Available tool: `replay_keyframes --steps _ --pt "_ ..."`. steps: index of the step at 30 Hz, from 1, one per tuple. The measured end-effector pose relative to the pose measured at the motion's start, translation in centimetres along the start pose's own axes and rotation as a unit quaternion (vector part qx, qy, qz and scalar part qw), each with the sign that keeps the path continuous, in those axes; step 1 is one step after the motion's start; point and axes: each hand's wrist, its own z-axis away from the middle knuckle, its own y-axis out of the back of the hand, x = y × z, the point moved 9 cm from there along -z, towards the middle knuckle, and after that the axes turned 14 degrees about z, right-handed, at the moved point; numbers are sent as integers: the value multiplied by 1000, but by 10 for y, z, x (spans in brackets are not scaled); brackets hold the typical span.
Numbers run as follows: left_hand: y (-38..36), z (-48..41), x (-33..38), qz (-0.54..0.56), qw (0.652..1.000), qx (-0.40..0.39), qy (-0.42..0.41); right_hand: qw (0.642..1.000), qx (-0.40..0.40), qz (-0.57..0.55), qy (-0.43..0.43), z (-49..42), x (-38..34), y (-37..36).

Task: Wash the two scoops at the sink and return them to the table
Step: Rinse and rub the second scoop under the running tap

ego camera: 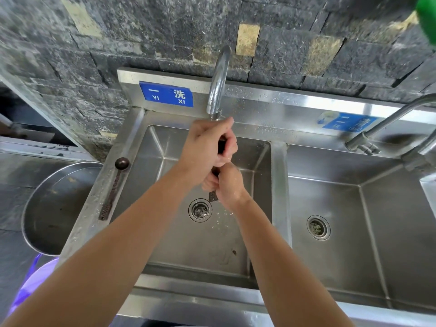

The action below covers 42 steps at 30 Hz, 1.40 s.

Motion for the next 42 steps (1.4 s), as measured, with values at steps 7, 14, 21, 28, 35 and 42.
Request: replay_keyframes --steps 7,14,21,28,35,42 --pt "-7 -14 43 83 996 6 -14 980 54 125 -144 35 87 33" --pt "2 -3 2 79 995 49 39 998 -29 14 58 37 1 29" --pt "10 -6 -5 122 986 63 93 989 4 149 -19 57 61 44" --pt "29 5 -35 118 980 79 137 951 -79 281 -100 60 95 46" --pt "41 5 -21 93 988 30 117 973 24 230 -18 34 64 26" --pt "86 2 21 66 994 8 90 895 -104 411 -135 20 133 -12"
